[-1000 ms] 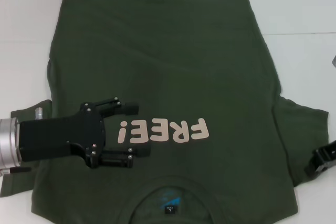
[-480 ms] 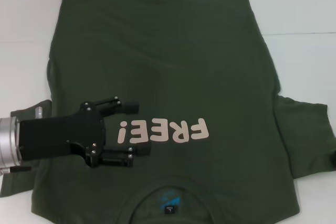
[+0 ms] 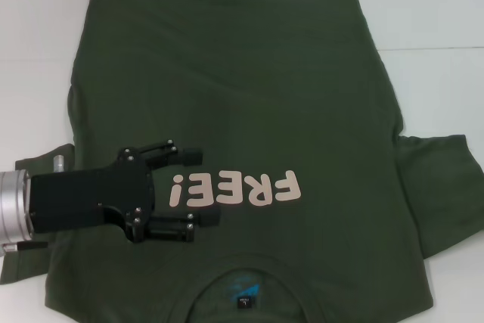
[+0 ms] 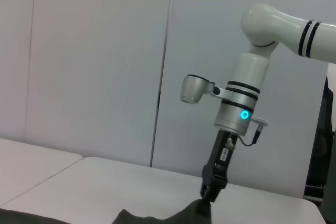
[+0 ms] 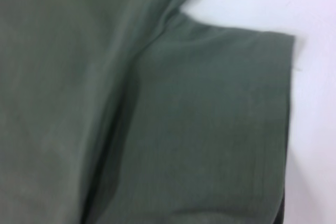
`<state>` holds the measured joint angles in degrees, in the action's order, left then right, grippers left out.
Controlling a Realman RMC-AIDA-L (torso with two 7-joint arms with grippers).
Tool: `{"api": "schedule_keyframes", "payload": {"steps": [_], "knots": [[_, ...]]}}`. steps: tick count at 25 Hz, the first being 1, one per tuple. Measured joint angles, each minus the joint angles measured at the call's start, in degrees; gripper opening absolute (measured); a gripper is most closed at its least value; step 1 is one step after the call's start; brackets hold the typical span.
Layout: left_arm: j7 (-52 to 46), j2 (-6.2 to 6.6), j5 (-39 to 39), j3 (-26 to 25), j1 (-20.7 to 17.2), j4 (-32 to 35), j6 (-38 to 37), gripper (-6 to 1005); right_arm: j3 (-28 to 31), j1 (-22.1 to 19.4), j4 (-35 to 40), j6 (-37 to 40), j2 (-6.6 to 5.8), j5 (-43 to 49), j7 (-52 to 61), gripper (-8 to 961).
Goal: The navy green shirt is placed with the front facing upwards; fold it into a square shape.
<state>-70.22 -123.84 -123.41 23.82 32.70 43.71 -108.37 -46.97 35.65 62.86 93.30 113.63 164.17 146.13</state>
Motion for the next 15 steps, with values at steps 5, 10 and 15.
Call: {"api": "schedule_keyframes", "payload": {"steps": [5, 10, 15], "knots": [[-0.07, -0.03, 0.02, 0.00, -0.20, -0.07, -0.16, 858, -0.07, 0.33, 0.10, -2.24, 0.00, 0.83, -0.39, 7], [-0.09, -0.09, 0.02, 0.00, -0.27, -0.23, 0.01, 856, 0.05, 0.32, 0.18, -4.44, -0.45, 2.69, -0.41, 6], [-0.09, -0.09, 0.02, -0.02, 0.09, -0.72, 0.08, 853, 0.09, 0.14, -0.03, -6.24, -0.72, 3.59, -0.41, 6]]}}
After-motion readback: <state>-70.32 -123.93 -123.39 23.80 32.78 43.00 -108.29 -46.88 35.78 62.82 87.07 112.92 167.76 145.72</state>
